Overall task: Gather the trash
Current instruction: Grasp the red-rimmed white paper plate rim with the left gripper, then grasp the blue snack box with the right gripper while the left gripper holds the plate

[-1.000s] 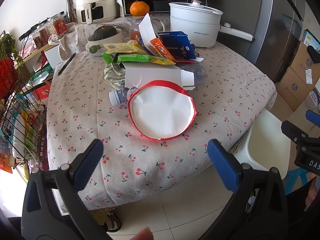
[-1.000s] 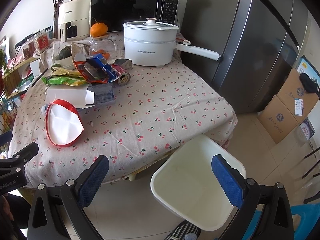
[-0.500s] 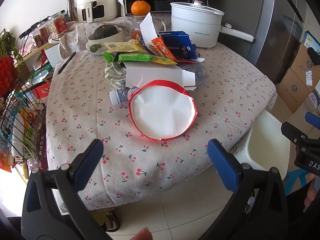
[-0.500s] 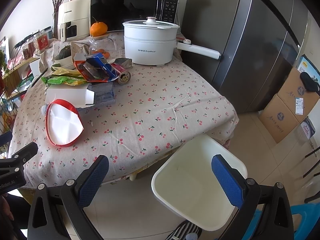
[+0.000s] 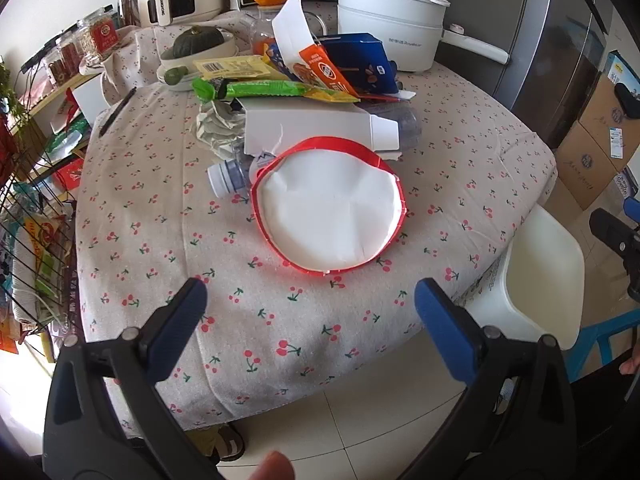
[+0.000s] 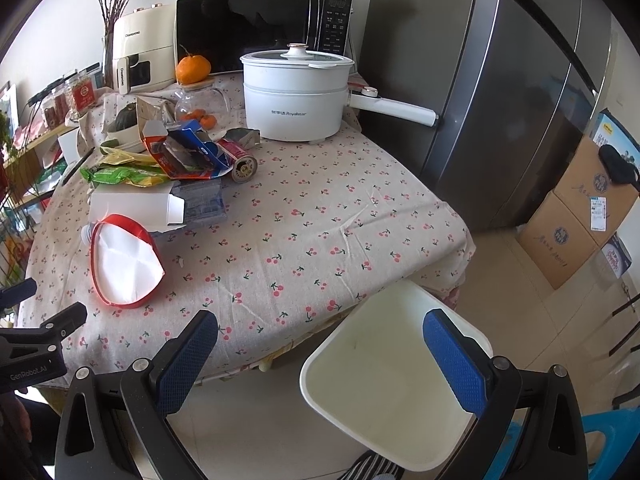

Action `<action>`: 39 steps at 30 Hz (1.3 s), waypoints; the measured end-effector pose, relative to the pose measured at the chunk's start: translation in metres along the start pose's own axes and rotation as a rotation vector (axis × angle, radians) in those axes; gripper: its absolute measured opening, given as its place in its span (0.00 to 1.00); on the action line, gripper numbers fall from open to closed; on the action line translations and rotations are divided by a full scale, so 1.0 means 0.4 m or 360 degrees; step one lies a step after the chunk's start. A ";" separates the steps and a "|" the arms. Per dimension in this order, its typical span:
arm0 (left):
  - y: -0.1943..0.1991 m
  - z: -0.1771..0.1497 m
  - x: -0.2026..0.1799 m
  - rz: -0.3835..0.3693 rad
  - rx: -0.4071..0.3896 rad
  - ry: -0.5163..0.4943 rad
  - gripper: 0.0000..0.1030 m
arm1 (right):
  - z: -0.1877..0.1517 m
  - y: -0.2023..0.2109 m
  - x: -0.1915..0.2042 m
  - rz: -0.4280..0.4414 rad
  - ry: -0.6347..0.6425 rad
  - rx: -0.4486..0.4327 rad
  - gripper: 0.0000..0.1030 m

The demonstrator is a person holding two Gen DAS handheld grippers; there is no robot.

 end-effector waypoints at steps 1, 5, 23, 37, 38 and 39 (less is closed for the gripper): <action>-0.002 0.005 0.008 -0.0034 0.0018 0.0009 1.00 | 0.009 -0.004 0.002 0.0019 0.0014 0.0014 1.00; -0.018 0.038 0.039 -0.0120 0.0074 0.0028 1.00 | 0.051 -0.018 0.015 0.0128 0.0064 0.0087 1.00; -0.199 0.098 0.201 -0.0556 0.0279 0.0335 0.49 | 0.123 -0.167 0.107 0.0640 0.0147 0.0325 0.96; -0.103 0.109 0.174 -0.0548 0.0191 0.0266 0.04 | 0.152 -0.182 0.149 0.0602 0.0165 0.0307 0.89; -0.096 0.109 0.177 -0.0541 0.0176 0.0263 0.04 | 0.158 -0.181 0.152 0.0592 0.0166 0.0295 0.89; -0.087 0.110 0.182 -0.0532 0.0159 0.0266 0.04 | 0.165 -0.180 0.154 0.0582 0.0163 0.0280 0.89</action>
Point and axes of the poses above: each gripper's, at about its wrist camera, not at the fingertips, and y roughly against the way its jaws point, x to its left, z to its top, the point moved 1 cm from there along -y, roughly the way its jaws point, and after that the axes turned 13 degrees about -z, right-handed, at the moved point
